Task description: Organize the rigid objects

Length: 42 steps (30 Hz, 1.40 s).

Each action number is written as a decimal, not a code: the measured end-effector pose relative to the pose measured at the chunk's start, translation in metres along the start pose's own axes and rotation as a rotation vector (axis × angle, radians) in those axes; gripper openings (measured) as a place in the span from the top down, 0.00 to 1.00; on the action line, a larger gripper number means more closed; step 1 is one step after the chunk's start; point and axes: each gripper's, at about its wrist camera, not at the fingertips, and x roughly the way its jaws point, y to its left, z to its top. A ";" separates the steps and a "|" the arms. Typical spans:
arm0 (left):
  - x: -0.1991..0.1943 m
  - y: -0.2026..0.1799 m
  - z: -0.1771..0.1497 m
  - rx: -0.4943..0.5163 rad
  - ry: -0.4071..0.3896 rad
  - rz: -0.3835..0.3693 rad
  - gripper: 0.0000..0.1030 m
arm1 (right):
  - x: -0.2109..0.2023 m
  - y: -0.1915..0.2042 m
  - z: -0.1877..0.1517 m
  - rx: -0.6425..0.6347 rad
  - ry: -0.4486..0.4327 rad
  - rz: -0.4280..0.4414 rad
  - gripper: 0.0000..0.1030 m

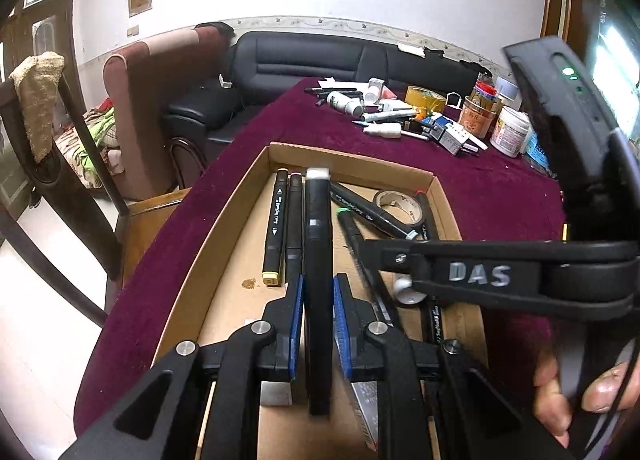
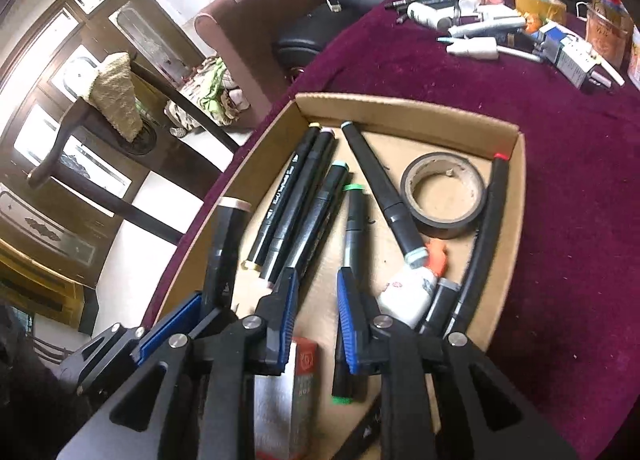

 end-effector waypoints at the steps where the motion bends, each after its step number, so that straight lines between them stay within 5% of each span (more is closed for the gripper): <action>1: -0.002 -0.002 0.000 0.005 -0.003 0.004 0.85 | -0.007 -0.001 -0.002 -0.001 -0.013 0.002 0.80; 19: -0.040 -0.053 -0.004 0.084 -0.102 0.082 0.84 | -0.092 -0.061 -0.056 0.066 -0.194 -0.063 0.65; 20: -0.045 -0.054 -0.003 0.071 -0.126 0.092 0.75 | -0.096 -0.063 -0.061 0.061 -0.204 -0.075 0.65; 23: -0.059 -0.051 -0.001 0.008 -0.187 0.125 0.04 | -0.103 -0.064 -0.069 0.040 -0.223 -0.102 0.65; 24: -0.068 -0.049 0.000 -0.021 -0.228 0.143 0.00 | -0.105 -0.063 -0.072 0.031 -0.231 -0.112 0.65; 29: -0.107 -0.045 0.003 -0.078 -0.423 0.238 0.00 | -0.112 -0.054 -0.087 -0.031 -0.276 -0.172 0.54; 42: -0.107 -0.041 0.004 -0.099 -0.404 0.251 0.00 | -0.124 -0.033 -0.109 -0.135 -0.388 -0.285 0.42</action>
